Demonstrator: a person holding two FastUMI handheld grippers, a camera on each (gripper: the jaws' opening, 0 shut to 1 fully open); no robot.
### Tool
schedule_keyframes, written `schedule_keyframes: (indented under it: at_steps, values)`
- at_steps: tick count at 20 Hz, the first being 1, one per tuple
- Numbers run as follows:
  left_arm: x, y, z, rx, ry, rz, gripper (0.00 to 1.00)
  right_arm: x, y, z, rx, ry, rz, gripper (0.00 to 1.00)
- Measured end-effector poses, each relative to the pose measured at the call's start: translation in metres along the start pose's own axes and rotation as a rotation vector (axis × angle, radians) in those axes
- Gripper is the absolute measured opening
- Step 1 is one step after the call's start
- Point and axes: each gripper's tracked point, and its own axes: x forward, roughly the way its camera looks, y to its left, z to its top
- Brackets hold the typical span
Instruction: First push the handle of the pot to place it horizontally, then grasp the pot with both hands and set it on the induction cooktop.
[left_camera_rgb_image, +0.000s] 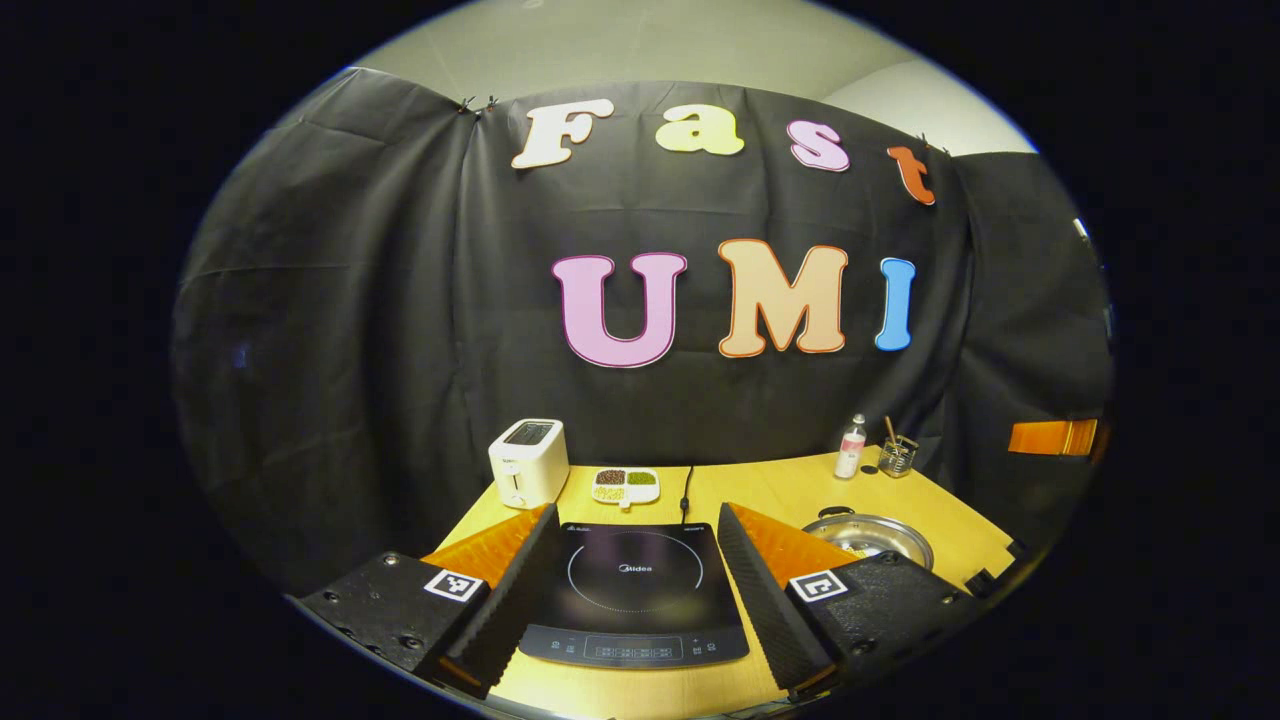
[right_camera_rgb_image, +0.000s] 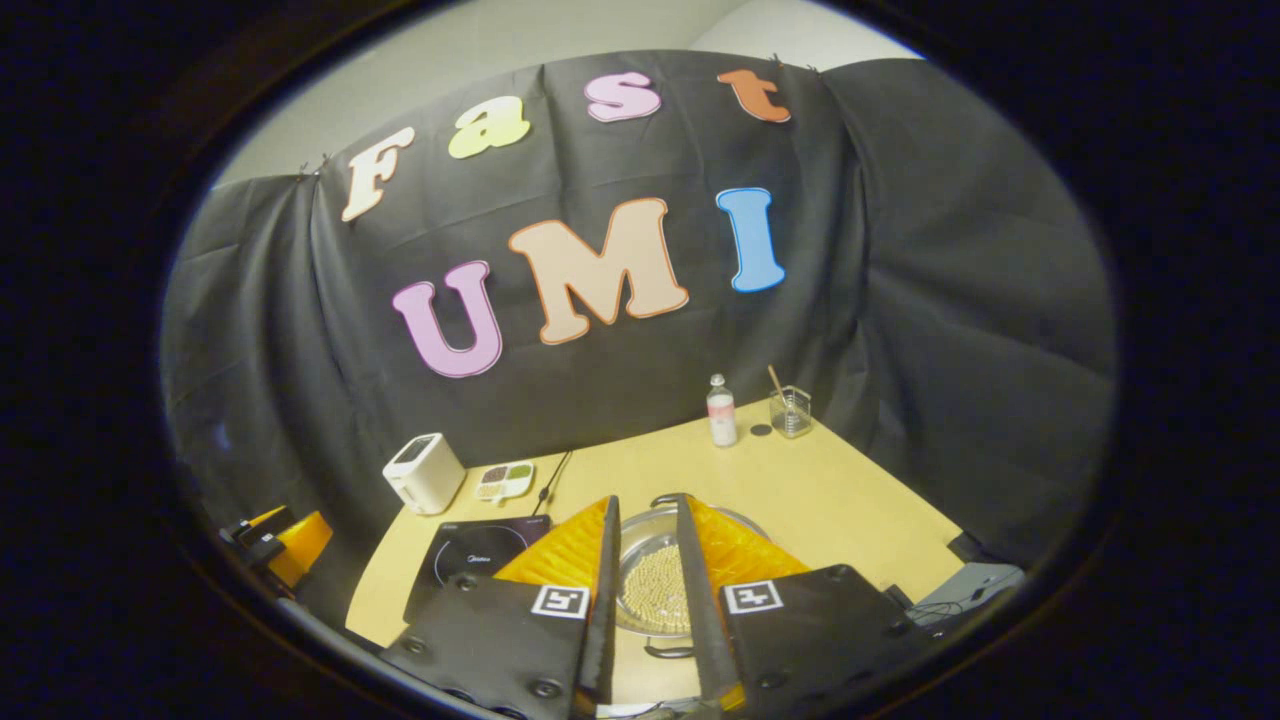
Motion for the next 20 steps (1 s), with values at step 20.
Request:
schedule_keyframes:
  at_steps: [20]
  values:
    - [-0.006, 0.033, -0.031, 0.004, 0.047, -0.008, 0.95, 0.010, 0.044, -0.152, -0.022, 0.376, 0.045, 0.03]
